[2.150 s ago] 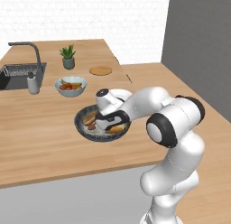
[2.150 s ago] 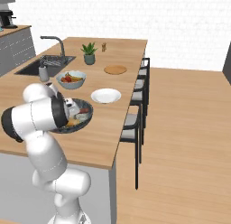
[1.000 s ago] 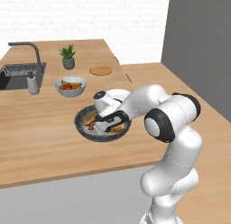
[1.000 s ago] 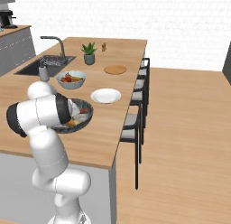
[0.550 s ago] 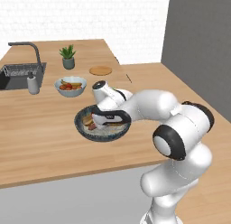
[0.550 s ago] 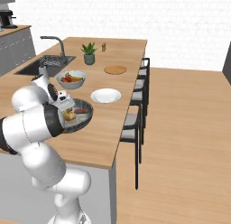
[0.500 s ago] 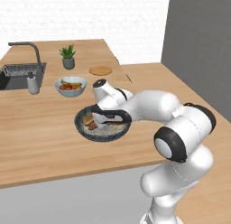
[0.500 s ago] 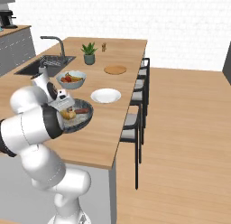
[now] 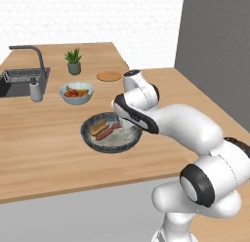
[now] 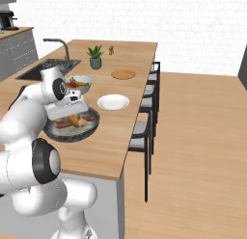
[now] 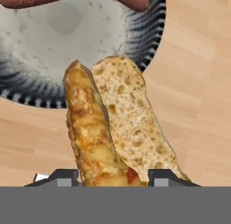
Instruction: Place one bun and one sausage from the bowl on each plate.
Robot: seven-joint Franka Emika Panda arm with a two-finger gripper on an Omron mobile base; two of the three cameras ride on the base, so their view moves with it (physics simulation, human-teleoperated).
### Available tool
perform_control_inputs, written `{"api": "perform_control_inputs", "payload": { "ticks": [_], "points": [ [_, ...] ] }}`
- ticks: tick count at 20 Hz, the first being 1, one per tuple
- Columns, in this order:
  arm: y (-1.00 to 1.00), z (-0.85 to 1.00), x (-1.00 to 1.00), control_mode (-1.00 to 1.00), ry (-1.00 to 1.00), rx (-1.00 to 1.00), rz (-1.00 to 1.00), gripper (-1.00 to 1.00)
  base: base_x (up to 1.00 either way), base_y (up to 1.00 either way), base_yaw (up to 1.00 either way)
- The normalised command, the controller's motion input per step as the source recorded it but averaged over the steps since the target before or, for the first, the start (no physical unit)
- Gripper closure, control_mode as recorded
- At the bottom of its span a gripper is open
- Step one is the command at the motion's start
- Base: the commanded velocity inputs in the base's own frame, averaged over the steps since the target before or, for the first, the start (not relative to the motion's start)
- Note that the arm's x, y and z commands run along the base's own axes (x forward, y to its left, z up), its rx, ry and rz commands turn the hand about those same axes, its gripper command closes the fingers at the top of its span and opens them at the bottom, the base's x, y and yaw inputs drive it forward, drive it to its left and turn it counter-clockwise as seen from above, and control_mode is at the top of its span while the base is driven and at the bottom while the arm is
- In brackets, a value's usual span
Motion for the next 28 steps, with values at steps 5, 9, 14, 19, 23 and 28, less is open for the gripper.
{"api": "perform_control_inputs", "payload": {
  "ticks": [5, 9, 14, 19, 23, 28],
  "points": [
    [-0.24, 0.13, -0.42, -1.00, 0.00, 0.13, -0.10, 1.00, 0.00, 0.00, 0.00],
    [-0.01, 0.12, -0.13, -1.00, 0.02, 0.12, -0.01, 1.00, 0.00, 0.00, 0.00],
    [0.00, 0.05, -0.19, -1.00, 0.08, 0.08, -0.02, 1.00, 0.00, 0.00, 0.00],
    [-0.42, 0.00, -0.63, -1.00, 0.00, 0.12, -0.11, 1.00, 0.00, 0.00, 0.00],
    [-0.50, 0.01, -0.43, -1.00, 0.00, 0.09, -0.11, 1.00, 0.00, 0.00, 0.00],
    [-0.16, 0.00, -0.11, -1.00, 0.00, 0.02, -0.03, 1.00, 0.00, 0.00, 0.00]
  ]
}}
